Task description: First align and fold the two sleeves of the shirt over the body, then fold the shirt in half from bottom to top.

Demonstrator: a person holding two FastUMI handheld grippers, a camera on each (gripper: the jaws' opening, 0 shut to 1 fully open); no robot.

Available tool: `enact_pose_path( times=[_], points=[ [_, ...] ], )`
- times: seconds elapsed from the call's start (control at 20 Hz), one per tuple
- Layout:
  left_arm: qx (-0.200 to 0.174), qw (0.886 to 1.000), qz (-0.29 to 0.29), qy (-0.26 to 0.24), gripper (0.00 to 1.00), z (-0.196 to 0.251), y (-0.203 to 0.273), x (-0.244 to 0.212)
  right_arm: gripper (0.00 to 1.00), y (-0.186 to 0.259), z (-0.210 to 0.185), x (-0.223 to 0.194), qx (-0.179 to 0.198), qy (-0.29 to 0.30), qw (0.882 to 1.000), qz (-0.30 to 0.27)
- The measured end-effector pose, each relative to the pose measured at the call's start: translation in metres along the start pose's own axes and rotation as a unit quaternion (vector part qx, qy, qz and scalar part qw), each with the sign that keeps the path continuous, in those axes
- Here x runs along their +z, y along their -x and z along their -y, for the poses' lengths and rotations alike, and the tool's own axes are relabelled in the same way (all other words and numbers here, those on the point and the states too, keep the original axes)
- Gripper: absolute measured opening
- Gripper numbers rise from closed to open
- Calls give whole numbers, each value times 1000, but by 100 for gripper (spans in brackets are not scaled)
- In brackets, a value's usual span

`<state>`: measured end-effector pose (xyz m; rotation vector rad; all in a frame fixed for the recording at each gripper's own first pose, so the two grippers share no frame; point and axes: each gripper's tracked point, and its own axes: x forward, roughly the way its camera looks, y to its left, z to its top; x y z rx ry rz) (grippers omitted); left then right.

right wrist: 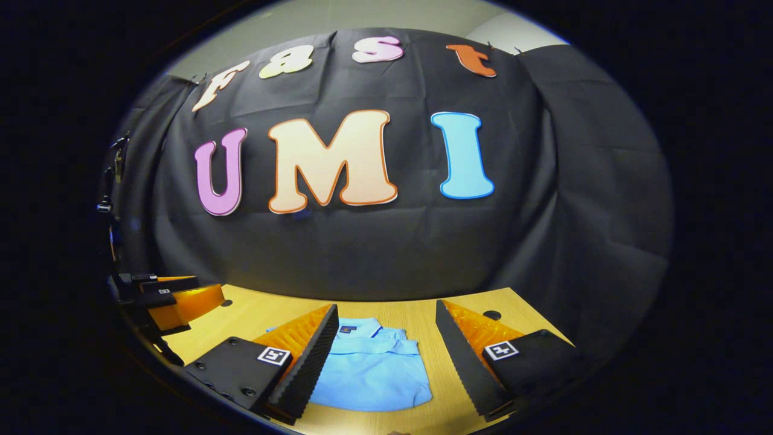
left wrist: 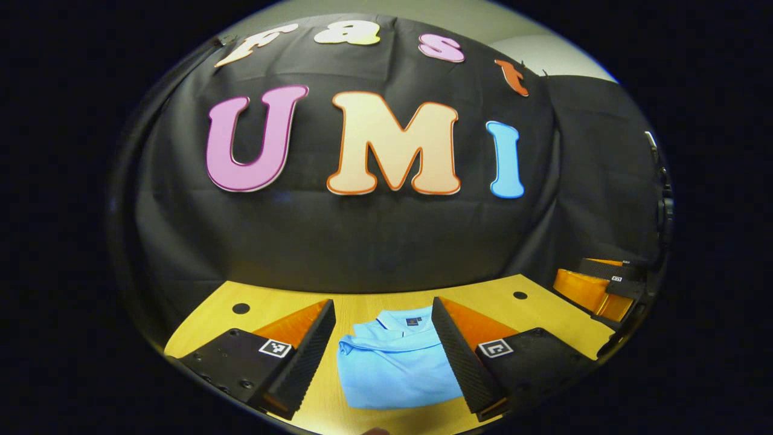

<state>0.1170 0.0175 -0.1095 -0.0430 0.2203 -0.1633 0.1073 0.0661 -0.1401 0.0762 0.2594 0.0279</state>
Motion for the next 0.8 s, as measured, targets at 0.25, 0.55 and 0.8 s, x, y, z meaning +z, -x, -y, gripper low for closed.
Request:
enact_pose_path(
  times=[0.25,0.55,0.8],
  points=[
    [10,1000,23,-5,95,14,62,16,99,68,-13,5,21,27,999,32],
    [9,999,37,-20,95,28,108,26,100,107,-25,4,44,12,999,27],
    [7,999,48,-21,95,38,136,33,100,117,-21,25,44,9,998,46]
  ],
)
